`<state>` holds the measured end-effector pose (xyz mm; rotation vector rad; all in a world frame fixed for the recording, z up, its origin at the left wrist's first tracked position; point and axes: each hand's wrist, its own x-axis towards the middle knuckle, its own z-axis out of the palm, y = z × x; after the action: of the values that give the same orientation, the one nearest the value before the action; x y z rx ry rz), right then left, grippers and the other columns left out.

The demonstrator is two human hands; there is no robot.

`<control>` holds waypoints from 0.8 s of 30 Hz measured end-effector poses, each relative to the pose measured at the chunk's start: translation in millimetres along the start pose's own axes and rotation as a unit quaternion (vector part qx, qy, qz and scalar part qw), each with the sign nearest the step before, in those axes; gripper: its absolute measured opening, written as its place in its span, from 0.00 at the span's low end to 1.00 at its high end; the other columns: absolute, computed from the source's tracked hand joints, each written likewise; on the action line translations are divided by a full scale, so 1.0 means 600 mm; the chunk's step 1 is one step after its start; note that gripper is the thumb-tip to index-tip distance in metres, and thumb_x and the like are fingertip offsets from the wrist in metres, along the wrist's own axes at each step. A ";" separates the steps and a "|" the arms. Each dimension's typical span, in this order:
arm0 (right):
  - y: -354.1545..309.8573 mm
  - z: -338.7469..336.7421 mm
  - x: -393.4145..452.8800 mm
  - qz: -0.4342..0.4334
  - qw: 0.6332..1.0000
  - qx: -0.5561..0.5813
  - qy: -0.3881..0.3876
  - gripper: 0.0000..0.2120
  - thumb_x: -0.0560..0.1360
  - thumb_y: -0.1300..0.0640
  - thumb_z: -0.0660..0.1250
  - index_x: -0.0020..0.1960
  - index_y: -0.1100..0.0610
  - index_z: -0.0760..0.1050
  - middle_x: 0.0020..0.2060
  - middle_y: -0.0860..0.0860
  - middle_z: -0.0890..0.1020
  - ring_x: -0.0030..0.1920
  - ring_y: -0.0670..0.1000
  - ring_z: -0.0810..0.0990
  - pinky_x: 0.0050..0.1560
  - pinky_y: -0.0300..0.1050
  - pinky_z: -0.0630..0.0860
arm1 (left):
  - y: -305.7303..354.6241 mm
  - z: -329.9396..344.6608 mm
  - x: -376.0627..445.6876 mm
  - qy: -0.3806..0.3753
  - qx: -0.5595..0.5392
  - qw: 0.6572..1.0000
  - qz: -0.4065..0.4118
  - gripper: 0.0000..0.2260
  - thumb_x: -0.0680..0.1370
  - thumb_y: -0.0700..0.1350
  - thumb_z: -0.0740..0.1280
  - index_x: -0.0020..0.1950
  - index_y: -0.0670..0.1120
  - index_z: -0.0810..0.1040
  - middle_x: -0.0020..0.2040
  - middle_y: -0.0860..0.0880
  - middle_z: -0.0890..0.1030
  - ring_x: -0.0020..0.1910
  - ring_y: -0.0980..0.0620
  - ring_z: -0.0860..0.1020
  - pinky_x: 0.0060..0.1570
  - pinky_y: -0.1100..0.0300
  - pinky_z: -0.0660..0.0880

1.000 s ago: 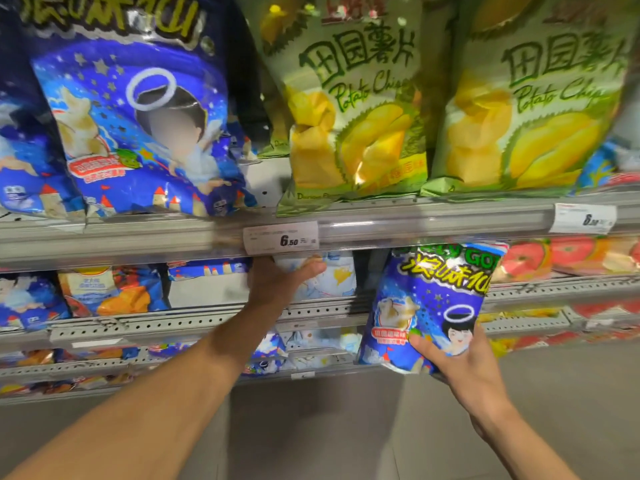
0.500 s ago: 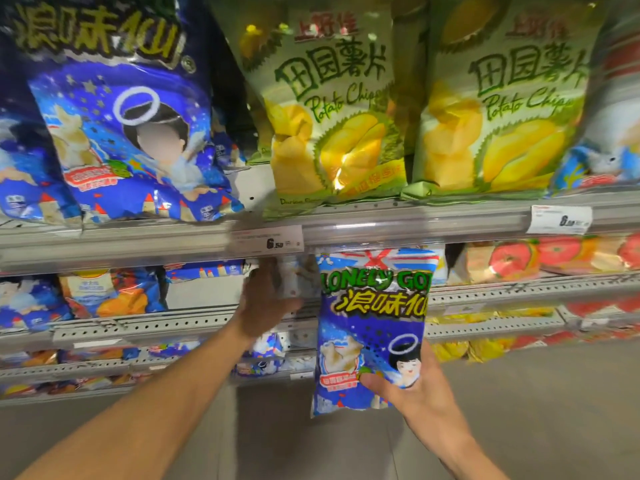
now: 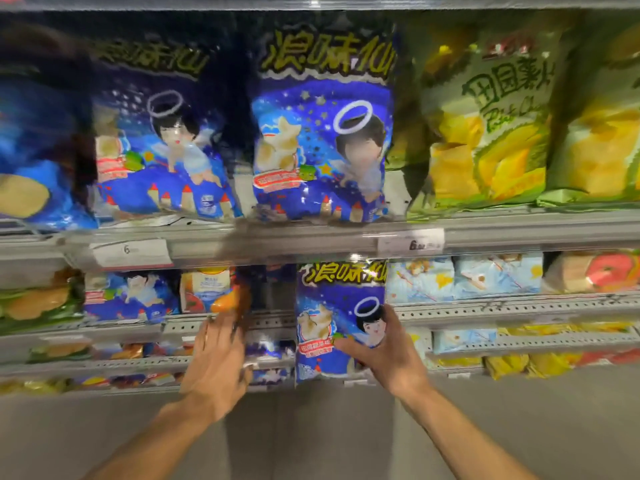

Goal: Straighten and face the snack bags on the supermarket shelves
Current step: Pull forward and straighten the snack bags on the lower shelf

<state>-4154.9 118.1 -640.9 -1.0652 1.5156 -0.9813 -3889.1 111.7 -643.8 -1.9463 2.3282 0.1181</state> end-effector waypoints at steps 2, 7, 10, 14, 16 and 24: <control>-0.014 0.026 0.029 0.000 0.999 0.034 0.012 0.32 0.66 0.64 0.82 0.66 0.58 0.72 0.58 0.54 0.84 0.53 0.55 0.84 0.41 0.47 0.82 | -0.017 0.003 0.004 0.057 -0.005 0.998 0.040 0.35 0.70 0.42 0.73 0.75 0.36 0.66 0.74 0.34 0.65 0.73 0.36 0.63 0.75 0.44 0.59; -0.045 0.065 0.085 -0.064 0.996 0.035 0.058 0.31 0.65 0.61 0.83 0.64 0.57 0.73 0.55 0.51 0.85 0.51 0.43 0.85 0.48 0.36 0.80 | -0.039 0.023 0.008 0.106 -0.080 0.987 0.086 0.43 0.55 0.35 0.81 0.70 0.34 0.73 0.69 0.36 0.74 0.67 0.33 0.73 0.73 0.44 0.63; -0.051 0.073 0.105 -0.077 0.995 -0.002 0.064 0.34 0.64 0.54 0.84 0.66 0.55 0.73 0.55 0.47 0.85 0.54 0.45 0.84 0.57 0.44 0.80 | -0.045 0.034 0.010 0.083 -0.060 0.990 0.094 0.44 0.54 0.37 0.82 0.70 0.35 0.74 0.68 0.37 0.75 0.66 0.34 0.75 0.66 0.42 0.67; -0.041 0.078 0.118 -0.102 0.992 -0.011 0.071 0.31 0.62 0.52 0.85 0.60 0.50 0.75 0.47 0.42 0.87 0.48 0.41 0.85 0.51 0.38 0.80 | -0.050 0.057 0.018 0.072 -0.071 0.991 0.084 0.42 0.73 0.44 0.71 0.81 0.44 0.51 0.79 0.45 0.53 0.79 0.41 0.53 0.78 0.45 0.50; -0.039 0.077 0.123 -0.114 0.990 -0.017 0.078 0.31 0.62 0.51 0.85 0.61 0.52 0.75 0.50 0.46 0.87 0.52 0.47 0.85 0.58 0.48 0.81 | -0.049 0.061 0.018 0.069 -0.071 0.992 0.077 0.39 0.77 0.46 0.64 0.81 0.48 0.43 0.79 0.49 0.46 0.79 0.46 0.45 0.79 0.48 0.45; -0.043 0.089 0.127 -0.131 0.986 -0.010 0.099 0.36 0.62 0.50 0.84 0.66 0.53 0.74 0.57 0.48 0.84 0.58 0.47 0.82 0.66 0.52 0.77 | -0.050 0.068 0.022 0.074 -0.057 0.993 0.066 0.37 0.77 0.47 0.65 0.81 0.47 0.49 0.78 0.48 0.54 0.78 0.48 0.50 0.79 0.48 0.45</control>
<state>-4107.1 34.3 -646.2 -1.2328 1.5728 -1.2869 -3860.7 98.6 -686.0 -1.9108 2.5997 0.1231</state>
